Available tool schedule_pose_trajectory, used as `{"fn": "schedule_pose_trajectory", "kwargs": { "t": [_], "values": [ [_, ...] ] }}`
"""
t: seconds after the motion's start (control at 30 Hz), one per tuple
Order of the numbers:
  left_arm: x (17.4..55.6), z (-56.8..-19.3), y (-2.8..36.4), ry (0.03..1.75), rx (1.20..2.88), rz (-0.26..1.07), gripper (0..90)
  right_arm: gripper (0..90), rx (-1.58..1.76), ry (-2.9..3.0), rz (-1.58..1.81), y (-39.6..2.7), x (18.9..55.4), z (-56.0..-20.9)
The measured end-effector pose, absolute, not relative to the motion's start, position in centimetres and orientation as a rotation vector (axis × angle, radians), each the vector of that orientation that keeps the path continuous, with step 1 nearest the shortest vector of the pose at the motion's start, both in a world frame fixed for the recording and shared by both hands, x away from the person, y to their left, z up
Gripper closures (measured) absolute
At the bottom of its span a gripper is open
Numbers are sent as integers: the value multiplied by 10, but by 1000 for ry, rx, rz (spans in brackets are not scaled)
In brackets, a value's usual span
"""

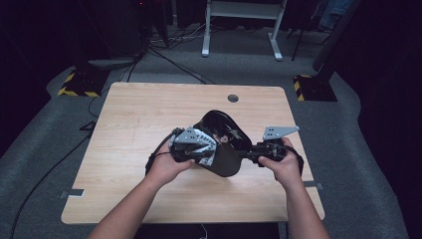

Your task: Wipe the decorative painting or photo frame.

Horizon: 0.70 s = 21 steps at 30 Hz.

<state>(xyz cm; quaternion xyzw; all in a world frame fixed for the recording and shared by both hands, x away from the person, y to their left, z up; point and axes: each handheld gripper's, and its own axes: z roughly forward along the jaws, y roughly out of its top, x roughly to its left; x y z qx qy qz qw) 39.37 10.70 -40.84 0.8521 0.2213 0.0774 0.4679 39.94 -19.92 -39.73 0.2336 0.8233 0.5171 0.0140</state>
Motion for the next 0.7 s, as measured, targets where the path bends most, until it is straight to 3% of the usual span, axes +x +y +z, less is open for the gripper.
{"fn": "schedule_pose_trajectory", "kwargs": {
  "t": [0.4,0.7],
  "values": [
    [409,-412,143,661,2077,233,762,779,734,2561,1614,-200,400,-397],
    [402,-409,127,627,2072,222,761,780,737,2558,1610,-199,399,-397]
  ]
}}
